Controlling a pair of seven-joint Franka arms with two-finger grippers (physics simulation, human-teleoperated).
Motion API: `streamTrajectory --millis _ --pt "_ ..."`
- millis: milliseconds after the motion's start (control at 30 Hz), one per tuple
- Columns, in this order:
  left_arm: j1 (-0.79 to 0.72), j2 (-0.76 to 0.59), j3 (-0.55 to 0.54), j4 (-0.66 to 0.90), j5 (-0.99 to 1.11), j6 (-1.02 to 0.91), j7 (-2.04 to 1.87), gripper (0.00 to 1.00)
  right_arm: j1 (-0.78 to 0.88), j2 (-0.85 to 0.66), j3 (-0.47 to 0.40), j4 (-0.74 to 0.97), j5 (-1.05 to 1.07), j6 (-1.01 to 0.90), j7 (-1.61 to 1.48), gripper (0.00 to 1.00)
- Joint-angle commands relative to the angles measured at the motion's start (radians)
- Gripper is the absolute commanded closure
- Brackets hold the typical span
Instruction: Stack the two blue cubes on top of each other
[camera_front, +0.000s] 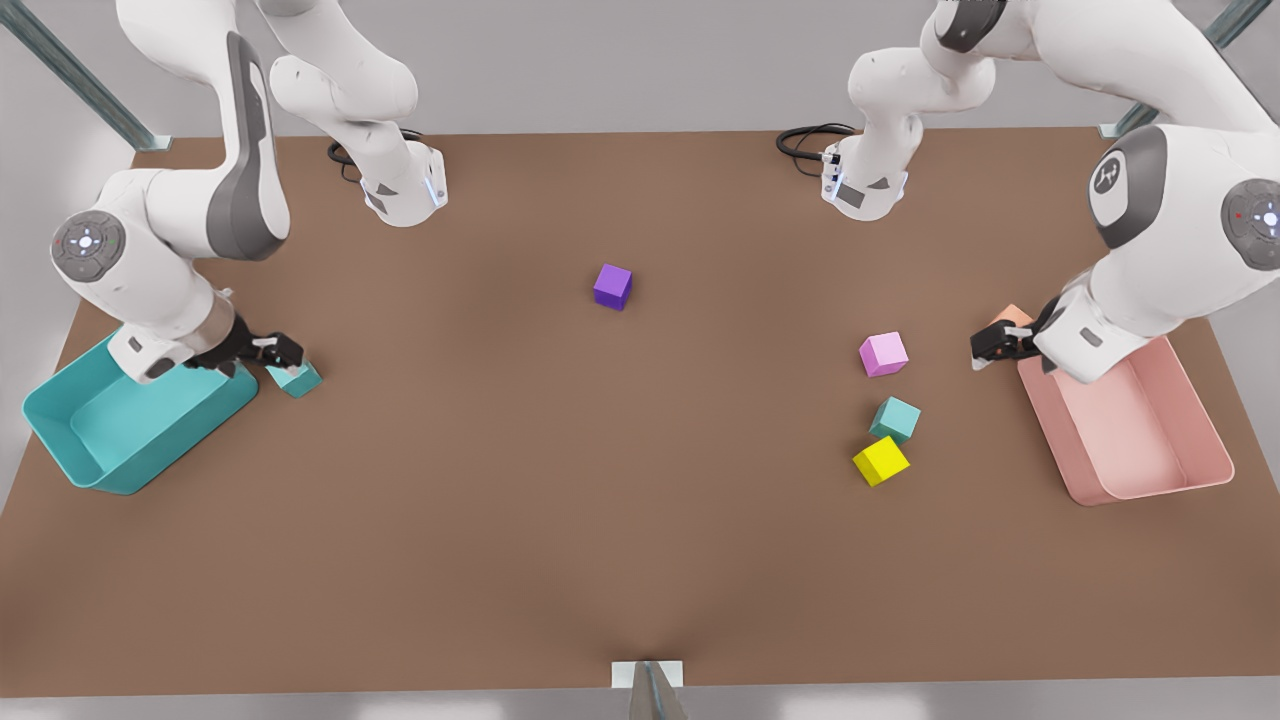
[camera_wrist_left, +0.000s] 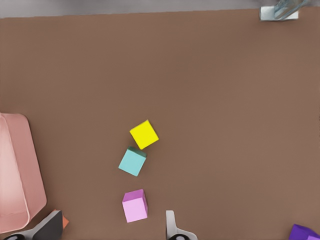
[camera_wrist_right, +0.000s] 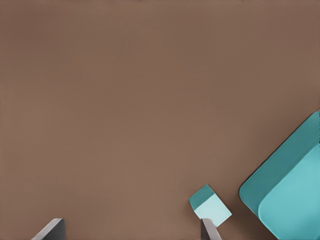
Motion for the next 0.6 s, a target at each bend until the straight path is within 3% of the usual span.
streamTrajectory --millis 0,67,133,333,567 --pt "-0.03 0.006 0.024 0.008 -0.018 0.088 0.021 0.0 0.03 0.001 0.003 0.007 0.002 0.072 -0.008 0.0" --pt "-0.033 0.006 0.006 0.01 -0.019 0.088 0.005 0.0 0.03 0.005 0.004 0.007 -0.003 0.071 -0.047 0.0" --pt "-0.026 -0.002 -0.005 -0.009 -0.015 -0.019 0.016 0.0 0.03 0.027 0.004 0.002 -0.012 0.076 -0.287 0.0" --pt "-0.02 -0.007 -0.014 -0.026 -0.005 -0.031 0.057 0.0 0.033 0.048 0.014 -0.061 -0.055 0.112 -0.676 0.0" --pt "-0.027 0.045 -0.017 -0.038 -0.009 0.024 0.057 0.0 -0.037 0.045 0.032 -0.225 -0.185 0.241 -0.717 0.0"
